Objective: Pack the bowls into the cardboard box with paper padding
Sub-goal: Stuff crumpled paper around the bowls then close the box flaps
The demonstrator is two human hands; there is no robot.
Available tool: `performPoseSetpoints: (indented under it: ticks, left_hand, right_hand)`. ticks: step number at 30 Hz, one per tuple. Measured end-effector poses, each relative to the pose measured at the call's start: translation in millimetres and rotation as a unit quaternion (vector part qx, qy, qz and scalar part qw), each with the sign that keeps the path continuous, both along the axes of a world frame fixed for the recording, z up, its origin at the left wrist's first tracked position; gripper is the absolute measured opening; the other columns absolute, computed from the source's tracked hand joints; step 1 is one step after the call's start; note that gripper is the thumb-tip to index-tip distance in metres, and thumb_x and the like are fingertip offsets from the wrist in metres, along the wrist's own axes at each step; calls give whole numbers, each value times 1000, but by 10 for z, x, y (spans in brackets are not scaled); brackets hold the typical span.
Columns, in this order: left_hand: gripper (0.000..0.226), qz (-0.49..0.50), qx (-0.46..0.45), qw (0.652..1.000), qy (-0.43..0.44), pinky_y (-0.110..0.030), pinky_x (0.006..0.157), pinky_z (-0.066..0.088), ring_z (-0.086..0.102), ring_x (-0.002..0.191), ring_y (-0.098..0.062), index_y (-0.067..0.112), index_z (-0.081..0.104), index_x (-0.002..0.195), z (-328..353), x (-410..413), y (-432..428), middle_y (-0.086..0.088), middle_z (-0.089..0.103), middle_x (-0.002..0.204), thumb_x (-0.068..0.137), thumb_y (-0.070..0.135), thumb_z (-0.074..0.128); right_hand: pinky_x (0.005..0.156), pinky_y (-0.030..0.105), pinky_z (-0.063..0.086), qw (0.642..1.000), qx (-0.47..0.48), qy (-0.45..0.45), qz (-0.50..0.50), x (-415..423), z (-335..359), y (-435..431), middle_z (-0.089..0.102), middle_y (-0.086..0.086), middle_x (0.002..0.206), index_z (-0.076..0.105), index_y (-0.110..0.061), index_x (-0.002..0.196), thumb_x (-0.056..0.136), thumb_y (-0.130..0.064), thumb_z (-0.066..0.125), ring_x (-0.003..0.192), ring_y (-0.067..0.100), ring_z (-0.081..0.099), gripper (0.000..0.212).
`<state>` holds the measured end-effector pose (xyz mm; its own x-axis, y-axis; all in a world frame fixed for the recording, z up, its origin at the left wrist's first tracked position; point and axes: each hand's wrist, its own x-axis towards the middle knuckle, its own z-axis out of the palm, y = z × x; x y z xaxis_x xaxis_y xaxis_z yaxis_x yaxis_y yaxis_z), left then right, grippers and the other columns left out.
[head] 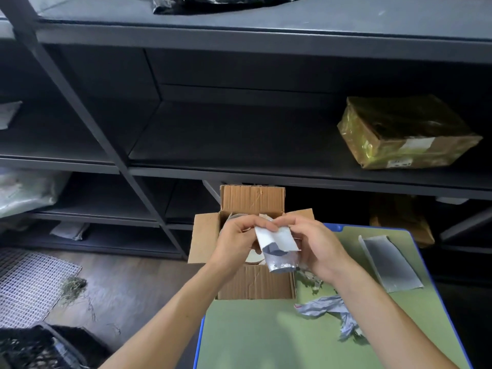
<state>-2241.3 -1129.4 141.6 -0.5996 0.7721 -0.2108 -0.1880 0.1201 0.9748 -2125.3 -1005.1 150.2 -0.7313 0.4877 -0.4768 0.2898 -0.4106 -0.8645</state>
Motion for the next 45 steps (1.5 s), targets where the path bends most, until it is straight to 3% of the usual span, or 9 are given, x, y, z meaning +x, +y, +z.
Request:
performPoseSetpoints:
  ticks: [5, 10, 14, 19, 24, 29, 34, 40, 45]
  left_hand:
    - [41, 50, -45, 994, 84, -20, 58, 50, 64, 70, -11, 12, 79, 86, -36, -25, -5, -2, 69, 93, 89, -13, 48]
    - [28, -8, -46, 997, 56, -20, 65, 53, 69, 89, -20, 18, 74, 101, -100, -93, -125, 5, 62, 114, 97, 6, 50]
    - [4, 58, -33, 995, 73, -22, 56, 51, 70, 78, -25, 19, 66, 93, -228, -151, -219, -1, 65, 97, 96, 17, 63]
    - [31, 107, -40, 992, 60, -24, 60, 55, 67, 67, -9, 16, 46, 105, -248, -384, -240, -5, 62, 93, 89, 16, 72]
    - [17, 39, -267, 892, 363, -23, 66, 42, 55, 90, -11, 27, 68, 104, -419, -730, -291, 10, 53, 94, 96, 38, 57]
    - [37, -31, -333, 779, 530, -30, 79, 42, 47, 103, -22, 20, 61, 119, -742, -713, -213, -1, 52, 108, 93, 46, 54]
    - [26, -15, -361, 783, 506, -32, 66, 34, 46, 89, -24, 15, 70, 104, -797, -681, -94, -3, 45, 102, 93, 31, 53]
    - [31, 12, -335, 831, 444, -28, 63, 32, 41, 89, -20, 26, 66, 122, -872, -636, -263, 4, 34, 97, 94, 26, 53]
    - [30, 22, -316, 854, 413, -27, 66, 32, 36, 89, -18, 20, 68, 119, -822, -609, -288, 1, 41, 107, 96, 19, 48]
  right_hand:
    - [77, 40, 59, 996, 75, -25, 51, -93, -108, -39, 69, 3, 117, 51, -29, 133, 90, -13, 70, 101, 23, 71, 50]
    - [62, 23, 55, 969, 223, -102, 36, -221, -46, 15, 72, -4, 103, 65, -23, 112, 83, -15, 76, 85, 10, 71, 32]
    - [68, 20, 55, 962, 254, -63, 71, -361, -84, -115, 63, -11, 115, 62, -33, 121, 88, -17, 72, 102, 10, 63, 39]
    - [61, 26, 58, 974, 217, -54, 36, -577, -75, -199, 69, 3, 95, 67, -22, 104, 86, -9, 71, 86, 21, 68, 23]
    - [59, 19, 38, 846, 492, -168, 123, -780, -24, -93, 67, -13, 95, 64, -36, 106, 93, -13, 52, 83, 6, 58, 29]
    - [73, 36, 51, 720, 649, -179, 170, -910, -168, -11, 68, -1, 111, 53, -27, 128, 93, -6, 50, 96, 25, 64, 40]
    - [73, 38, 54, 681, 697, -65, 215, -999, -213, 10, 67, -8, 111, 70, -29, 113, 84, 1, 51, 104, 20, 61, 46]
    - [71, 38, 56, 629, 715, -29, 304, -1189, -310, 29, 64, -3, 110, 73, -21, 106, 73, 14, 53, 98, 23, 59, 52]
    - [88, 28, 52, 722, 625, 13, 296, -1210, -447, 118, 68, -6, 111, 78, -17, 103, 77, 17, 50, 103, 15, 63, 51]
